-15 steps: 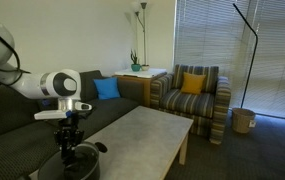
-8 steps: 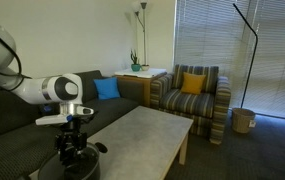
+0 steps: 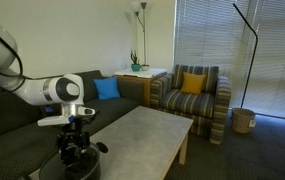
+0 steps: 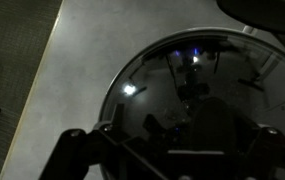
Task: Put the lid on the pot
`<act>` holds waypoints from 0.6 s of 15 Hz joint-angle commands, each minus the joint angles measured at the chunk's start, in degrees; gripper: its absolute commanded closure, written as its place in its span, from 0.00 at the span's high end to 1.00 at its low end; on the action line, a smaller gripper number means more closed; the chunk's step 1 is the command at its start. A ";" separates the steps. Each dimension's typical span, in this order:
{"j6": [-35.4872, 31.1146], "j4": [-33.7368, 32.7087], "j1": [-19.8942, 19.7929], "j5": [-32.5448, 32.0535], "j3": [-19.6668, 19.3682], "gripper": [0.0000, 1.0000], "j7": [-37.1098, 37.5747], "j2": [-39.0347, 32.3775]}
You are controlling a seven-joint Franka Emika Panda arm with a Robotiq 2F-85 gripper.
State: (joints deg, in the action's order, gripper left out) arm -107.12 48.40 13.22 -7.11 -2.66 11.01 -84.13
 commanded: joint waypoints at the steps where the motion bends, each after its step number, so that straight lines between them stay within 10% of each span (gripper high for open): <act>1: -6.36 0.67 -0.52 -0.22 0.48 1.00 -0.47 0.01; 9: -26.01 8.95 -2.31 1.68 1.75 1.00 -1.10 3.79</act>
State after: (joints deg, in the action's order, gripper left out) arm -124.45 50.67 12.83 -6.85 -2.45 10.29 -83.21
